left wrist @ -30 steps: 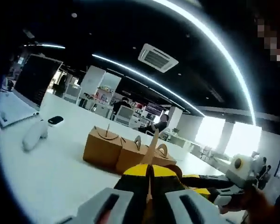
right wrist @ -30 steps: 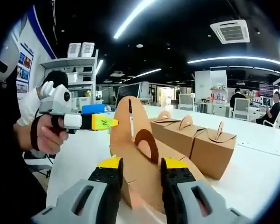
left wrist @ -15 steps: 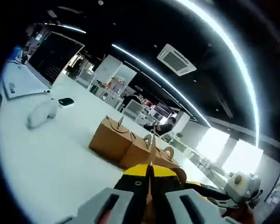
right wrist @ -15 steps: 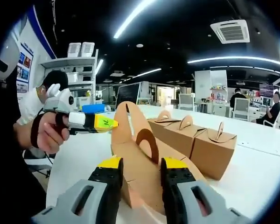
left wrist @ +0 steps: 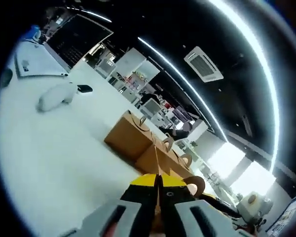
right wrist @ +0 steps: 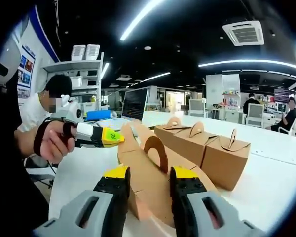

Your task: Pick up one paper box from the group, open the paper box, and remove the item inside

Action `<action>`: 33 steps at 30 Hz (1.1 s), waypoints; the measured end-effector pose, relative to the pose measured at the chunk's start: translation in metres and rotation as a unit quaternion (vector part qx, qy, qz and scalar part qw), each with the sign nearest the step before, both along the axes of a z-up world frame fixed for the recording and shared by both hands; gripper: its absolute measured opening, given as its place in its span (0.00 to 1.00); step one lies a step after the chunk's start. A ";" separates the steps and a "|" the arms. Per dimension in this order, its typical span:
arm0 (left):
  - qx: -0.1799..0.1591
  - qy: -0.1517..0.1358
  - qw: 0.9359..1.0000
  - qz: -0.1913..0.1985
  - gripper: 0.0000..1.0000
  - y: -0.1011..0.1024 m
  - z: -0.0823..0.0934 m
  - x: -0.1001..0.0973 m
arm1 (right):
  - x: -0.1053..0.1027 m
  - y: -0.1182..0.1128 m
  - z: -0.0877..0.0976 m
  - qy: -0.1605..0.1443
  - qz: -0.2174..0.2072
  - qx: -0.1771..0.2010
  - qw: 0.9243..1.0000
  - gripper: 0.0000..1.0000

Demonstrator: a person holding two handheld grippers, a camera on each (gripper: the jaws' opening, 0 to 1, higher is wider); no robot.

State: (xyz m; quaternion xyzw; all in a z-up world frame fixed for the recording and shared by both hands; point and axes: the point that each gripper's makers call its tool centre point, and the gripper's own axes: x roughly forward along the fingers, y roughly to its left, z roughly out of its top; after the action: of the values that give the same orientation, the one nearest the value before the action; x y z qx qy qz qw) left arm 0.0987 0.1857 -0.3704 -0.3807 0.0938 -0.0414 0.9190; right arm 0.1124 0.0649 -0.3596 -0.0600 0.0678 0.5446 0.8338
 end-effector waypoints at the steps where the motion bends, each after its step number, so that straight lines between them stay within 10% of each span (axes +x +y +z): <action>1: -0.002 0.002 1.000 0.000 0.04 0.000 -0.001 0.000 | 0.000 0.000 0.000 0.000 0.000 0.000 1.000 0.33; 33: -0.093 0.054 0.994 -0.028 0.04 -0.010 -0.034 0.003 | 0.000 0.000 0.000 -0.001 0.002 0.003 1.000 0.33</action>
State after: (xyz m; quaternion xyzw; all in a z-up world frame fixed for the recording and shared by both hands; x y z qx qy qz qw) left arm 0.1016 0.1758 -0.4042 -0.4637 0.1492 -0.0550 0.8716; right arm 0.1126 0.0648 -0.3597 -0.0579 0.0653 0.5466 0.8328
